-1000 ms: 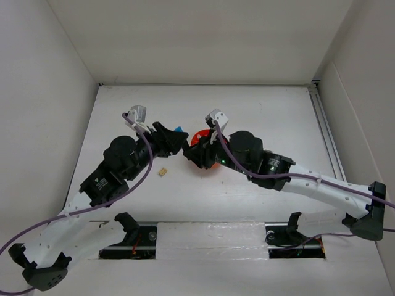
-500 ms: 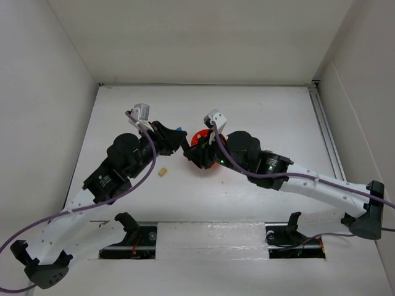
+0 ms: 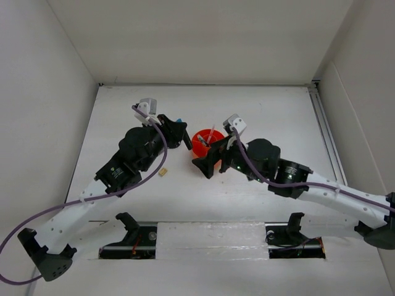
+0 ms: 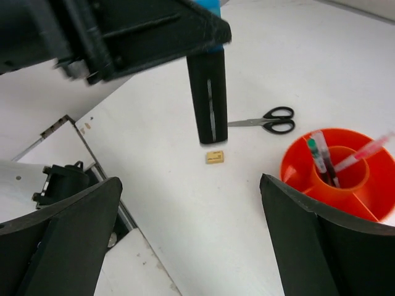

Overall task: Sort the stationery into containers
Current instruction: Place the pen in the storage box.

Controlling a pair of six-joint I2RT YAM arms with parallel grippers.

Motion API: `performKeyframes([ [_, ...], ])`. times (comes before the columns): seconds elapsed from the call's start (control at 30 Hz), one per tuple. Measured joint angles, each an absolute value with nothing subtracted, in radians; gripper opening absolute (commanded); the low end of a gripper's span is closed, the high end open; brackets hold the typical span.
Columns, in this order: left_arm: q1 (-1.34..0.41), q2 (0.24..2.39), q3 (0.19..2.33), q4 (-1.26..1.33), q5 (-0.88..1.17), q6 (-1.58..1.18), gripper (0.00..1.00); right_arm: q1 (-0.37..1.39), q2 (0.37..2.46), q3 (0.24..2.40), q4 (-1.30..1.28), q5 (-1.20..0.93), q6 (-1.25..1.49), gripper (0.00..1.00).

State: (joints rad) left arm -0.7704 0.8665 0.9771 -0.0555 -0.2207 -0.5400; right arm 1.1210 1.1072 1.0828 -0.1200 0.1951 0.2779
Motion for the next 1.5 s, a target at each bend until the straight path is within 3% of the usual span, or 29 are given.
performKeyframes([
  [0.3,-0.769,1.058,0.964,0.179,-0.403,-0.293,0.0,1.121,0.77,0.95,-0.282,0.274,0.314,1.0],
  [0.6,-0.551,1.292,0.964,0.379,-0.242,-0.204,0.0,1.121,0.504,0.918,-0.424,0.278,0.368,1.0],
  [1.13,-0.482,1.487,0.951,0.655,0.111,-0.222,0.0,1.128,0.496,0.89,-0.51,0.273,0.384,1.0],
  [1.5,-0.485,1.562,0.86,0.774,0.185,-0.268,0.0,1.128,0.524,0.89,-0.518,0.273,0.384,1.0],
])
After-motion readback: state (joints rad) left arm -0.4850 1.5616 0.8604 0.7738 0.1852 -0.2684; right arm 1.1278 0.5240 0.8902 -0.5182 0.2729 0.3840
